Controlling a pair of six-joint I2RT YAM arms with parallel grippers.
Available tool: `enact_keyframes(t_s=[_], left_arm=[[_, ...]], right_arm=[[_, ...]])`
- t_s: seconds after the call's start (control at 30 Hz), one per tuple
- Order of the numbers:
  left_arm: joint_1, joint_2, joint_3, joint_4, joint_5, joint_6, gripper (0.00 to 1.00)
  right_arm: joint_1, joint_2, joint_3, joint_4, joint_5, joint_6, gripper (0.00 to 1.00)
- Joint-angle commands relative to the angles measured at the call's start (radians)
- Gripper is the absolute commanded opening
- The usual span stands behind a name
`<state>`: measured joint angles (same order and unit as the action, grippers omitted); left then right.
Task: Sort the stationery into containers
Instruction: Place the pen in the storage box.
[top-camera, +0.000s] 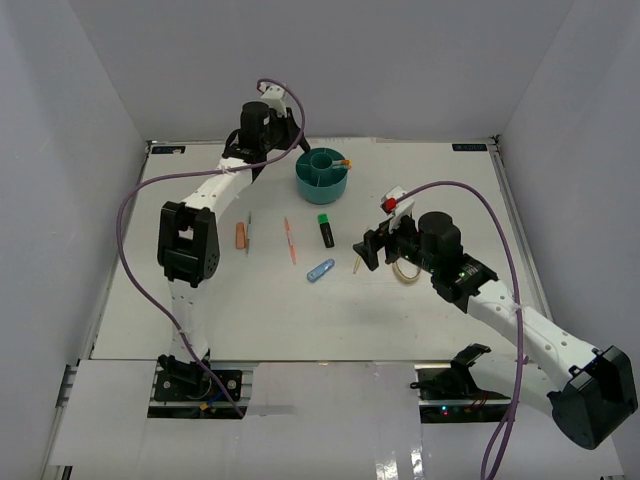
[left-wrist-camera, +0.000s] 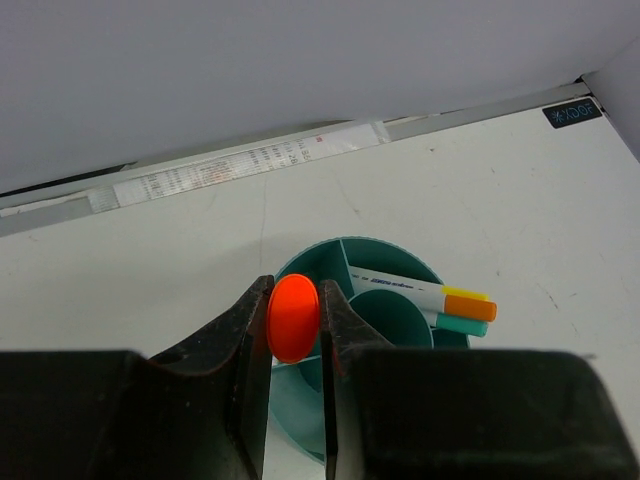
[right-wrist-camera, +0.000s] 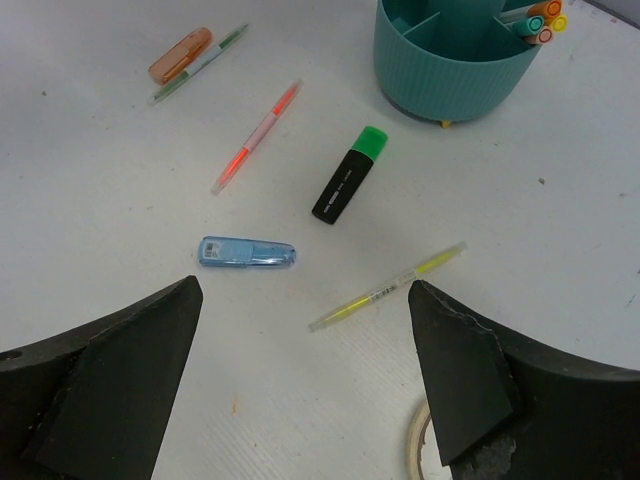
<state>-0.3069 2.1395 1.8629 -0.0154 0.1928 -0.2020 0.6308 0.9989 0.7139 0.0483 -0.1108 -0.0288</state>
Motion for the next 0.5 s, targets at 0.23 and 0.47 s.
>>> enact_keyframes(t_s=[0.23,0.47], left_arm=[[0.003,0.074,0.041,0.104,0.069,0.024,0.24],[0.003,0.106,0.056,0.107,0.069,0.01,0.41]], right_arm=[[0.006,-0.009,-0.017,0.019,-0.01,0.02,0.91],[0.006,-0.011,-0.027,0.01,-0.009,0.021,0.91]])
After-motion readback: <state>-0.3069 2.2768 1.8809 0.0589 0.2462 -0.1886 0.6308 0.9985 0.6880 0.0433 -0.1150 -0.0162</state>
